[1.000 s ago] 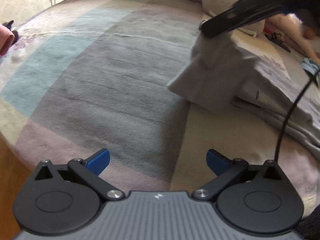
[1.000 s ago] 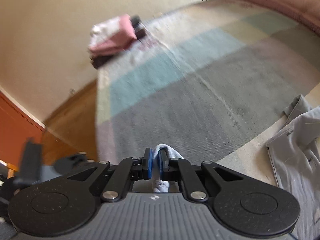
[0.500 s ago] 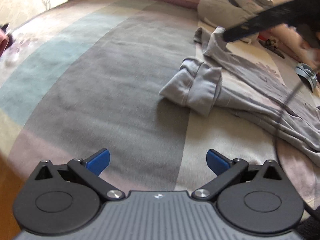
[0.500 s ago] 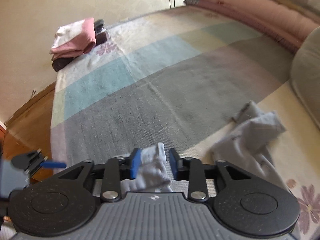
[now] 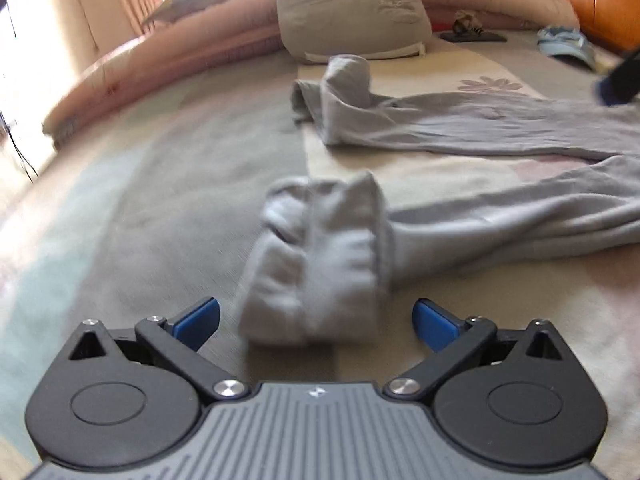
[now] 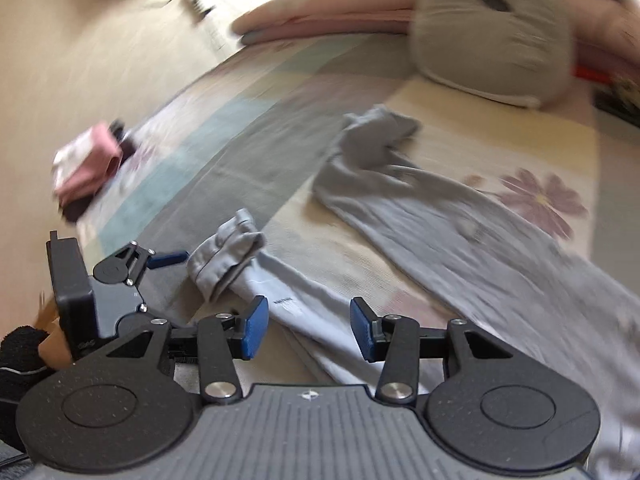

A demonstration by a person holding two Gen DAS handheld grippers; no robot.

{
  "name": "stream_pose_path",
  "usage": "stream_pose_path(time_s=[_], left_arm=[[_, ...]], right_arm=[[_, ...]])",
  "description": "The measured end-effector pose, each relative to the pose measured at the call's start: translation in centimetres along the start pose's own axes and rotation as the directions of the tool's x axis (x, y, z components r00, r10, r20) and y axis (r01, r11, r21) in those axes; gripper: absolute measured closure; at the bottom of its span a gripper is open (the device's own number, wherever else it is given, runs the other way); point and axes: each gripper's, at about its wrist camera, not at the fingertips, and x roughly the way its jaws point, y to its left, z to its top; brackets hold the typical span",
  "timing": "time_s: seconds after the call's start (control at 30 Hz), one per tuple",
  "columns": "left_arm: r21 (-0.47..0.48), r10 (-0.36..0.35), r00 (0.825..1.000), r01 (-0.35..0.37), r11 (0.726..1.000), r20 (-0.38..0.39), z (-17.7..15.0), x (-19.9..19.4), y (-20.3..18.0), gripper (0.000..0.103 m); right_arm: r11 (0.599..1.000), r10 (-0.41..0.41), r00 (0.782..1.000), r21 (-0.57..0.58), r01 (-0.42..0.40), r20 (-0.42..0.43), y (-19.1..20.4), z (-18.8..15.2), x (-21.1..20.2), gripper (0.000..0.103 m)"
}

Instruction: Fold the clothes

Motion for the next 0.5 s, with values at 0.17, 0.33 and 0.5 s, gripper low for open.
stream_pose_path(time_s=[0.17, 0.33, 0.5], left_arm=[[-0.046, 0.047, 0.998, -0.045, 0.998, 0.040, 2.3, 0.0, 4.2, 0.001], [-0.182, 0.128, 0.992, -0.126, 0.975, -0.003, 4.2, 1.0, 8.4, 0.001], [-0.379, -0.069, 0.998, 0.068, 0.923, 0.013, 2.6, -0.4, 9.8, 0.001]], right_arm=[[0.995, -0.028, 0.998, 0.092, 0.023, 0.054, -1.6, -2.3, -2.5, 0.047], [0.988, -0.034, 0.998, 0.153, 0.026, 0.052, -2.8, -4.1, -2.8, 0.046], [0.987, -0.036, 0.999, 0.158, 0.031, 0.027, -2.9, -5.5, -2.3, 0.045]])
